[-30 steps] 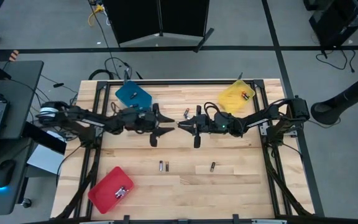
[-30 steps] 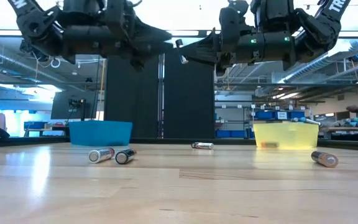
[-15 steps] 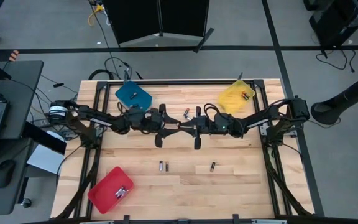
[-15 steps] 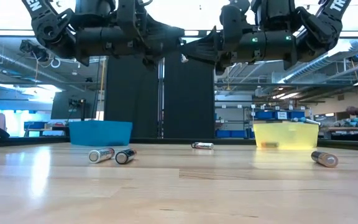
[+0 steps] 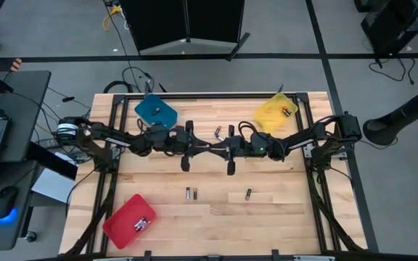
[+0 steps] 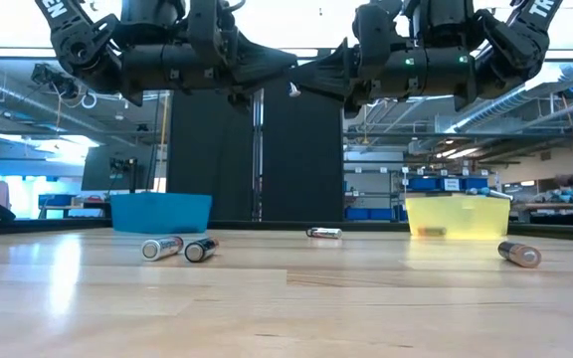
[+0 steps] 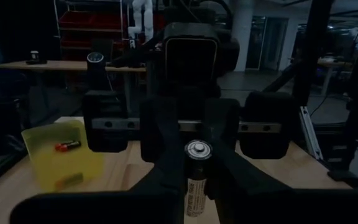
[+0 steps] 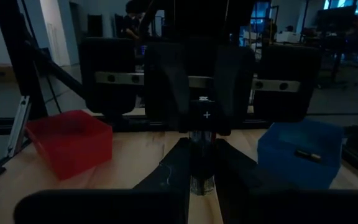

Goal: Sort batteries
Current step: Put the bottom right black silver battery into the red bin

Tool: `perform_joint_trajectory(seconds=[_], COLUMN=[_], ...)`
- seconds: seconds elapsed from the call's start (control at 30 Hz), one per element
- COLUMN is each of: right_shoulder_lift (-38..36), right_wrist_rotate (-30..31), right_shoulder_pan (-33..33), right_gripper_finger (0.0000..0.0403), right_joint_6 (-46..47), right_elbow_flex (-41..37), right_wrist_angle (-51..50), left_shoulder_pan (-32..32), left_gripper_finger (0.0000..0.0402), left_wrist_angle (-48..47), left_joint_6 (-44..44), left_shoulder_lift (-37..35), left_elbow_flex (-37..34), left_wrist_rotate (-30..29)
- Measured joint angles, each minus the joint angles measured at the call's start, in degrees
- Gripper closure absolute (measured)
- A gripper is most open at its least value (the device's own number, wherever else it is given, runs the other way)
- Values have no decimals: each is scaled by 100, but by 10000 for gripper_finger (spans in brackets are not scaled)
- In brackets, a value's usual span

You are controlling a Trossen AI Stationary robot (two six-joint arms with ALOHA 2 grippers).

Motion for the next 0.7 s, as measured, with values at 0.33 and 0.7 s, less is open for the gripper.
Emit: perform_joint_trajectory(seconds=[0.33,0.7], right_shoulder_lift=[-2,-2], right_wrist_rotate=[82,196], right_shoulder_pan=[14,-23], right_gripper_finger=[244,179], right_joint_6=[412,410], right_elbow_flex=[9,9], right_wrist_angle=[-21,-119], left_shoulder_pan=[-2,-4], left_gripper_finger=[349,349], left_wrist_angle=[214,-53], left_joint_6=[246,268], left_shoulder_lift=[-163,-857], left_elbow_flex=[-7,-7], left_wrist_rotate=[170,757])
